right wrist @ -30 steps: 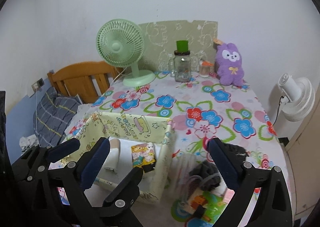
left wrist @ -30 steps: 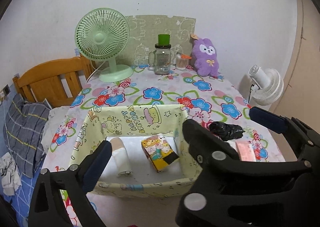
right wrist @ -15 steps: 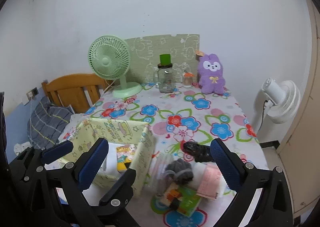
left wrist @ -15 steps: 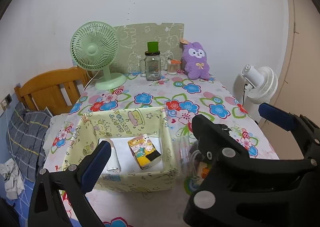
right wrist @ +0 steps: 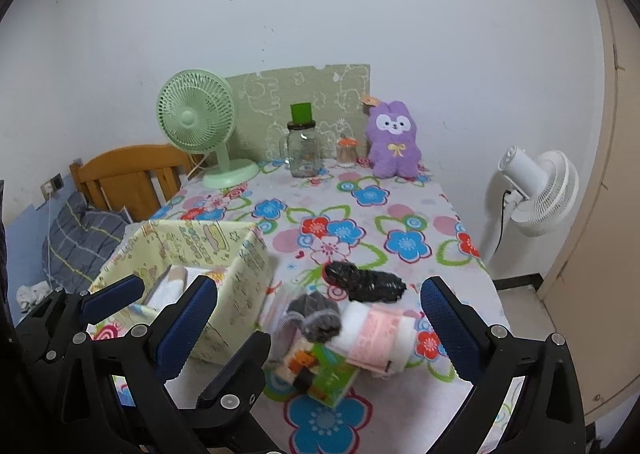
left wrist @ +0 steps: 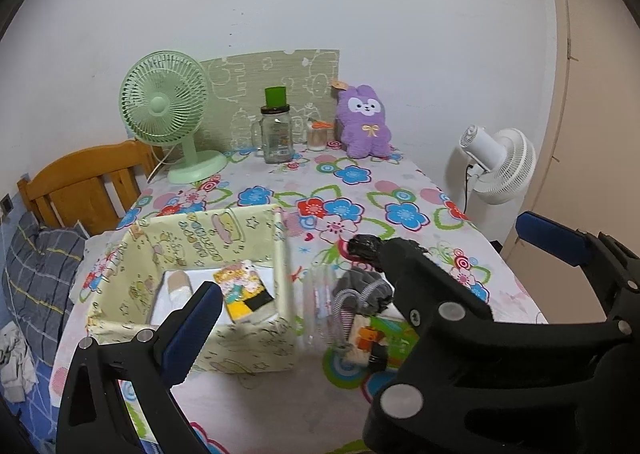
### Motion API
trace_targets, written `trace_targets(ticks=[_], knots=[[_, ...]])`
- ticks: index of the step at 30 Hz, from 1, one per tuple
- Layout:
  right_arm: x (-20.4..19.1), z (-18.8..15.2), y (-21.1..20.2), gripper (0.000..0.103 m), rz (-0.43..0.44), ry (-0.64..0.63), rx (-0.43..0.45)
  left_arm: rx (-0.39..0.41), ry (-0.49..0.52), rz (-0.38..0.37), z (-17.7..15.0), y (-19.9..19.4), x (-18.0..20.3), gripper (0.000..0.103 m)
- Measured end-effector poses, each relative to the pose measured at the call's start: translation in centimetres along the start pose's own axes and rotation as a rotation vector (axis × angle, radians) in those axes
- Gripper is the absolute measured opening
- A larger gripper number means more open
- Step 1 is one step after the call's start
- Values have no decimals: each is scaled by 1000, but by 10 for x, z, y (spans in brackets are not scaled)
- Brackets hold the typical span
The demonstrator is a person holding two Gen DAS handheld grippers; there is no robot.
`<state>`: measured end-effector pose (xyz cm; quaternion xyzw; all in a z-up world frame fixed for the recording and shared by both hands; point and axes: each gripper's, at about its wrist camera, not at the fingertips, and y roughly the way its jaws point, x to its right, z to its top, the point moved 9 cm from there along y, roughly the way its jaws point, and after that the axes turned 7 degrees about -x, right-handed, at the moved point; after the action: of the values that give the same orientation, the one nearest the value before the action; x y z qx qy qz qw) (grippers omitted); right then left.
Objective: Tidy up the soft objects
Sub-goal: 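Withdraw both tools from the paper box back toward the item pile, then move left tool to the green tissue pack while right tool reaches the pink packet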
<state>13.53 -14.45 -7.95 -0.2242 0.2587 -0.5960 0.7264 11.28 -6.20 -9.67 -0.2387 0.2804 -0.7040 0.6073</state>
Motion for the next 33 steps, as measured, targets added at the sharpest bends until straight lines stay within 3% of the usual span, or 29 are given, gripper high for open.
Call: trace_targets(ticks=[17, 33], knots=[[30, -41, 21, 103, -32, 12, -25, -44, 0, -36, -35, 35, 28, 99], [39, -76, 63, 102, -17, 42, -128, -164, -27, -8, -71, 76, 23, 92]])
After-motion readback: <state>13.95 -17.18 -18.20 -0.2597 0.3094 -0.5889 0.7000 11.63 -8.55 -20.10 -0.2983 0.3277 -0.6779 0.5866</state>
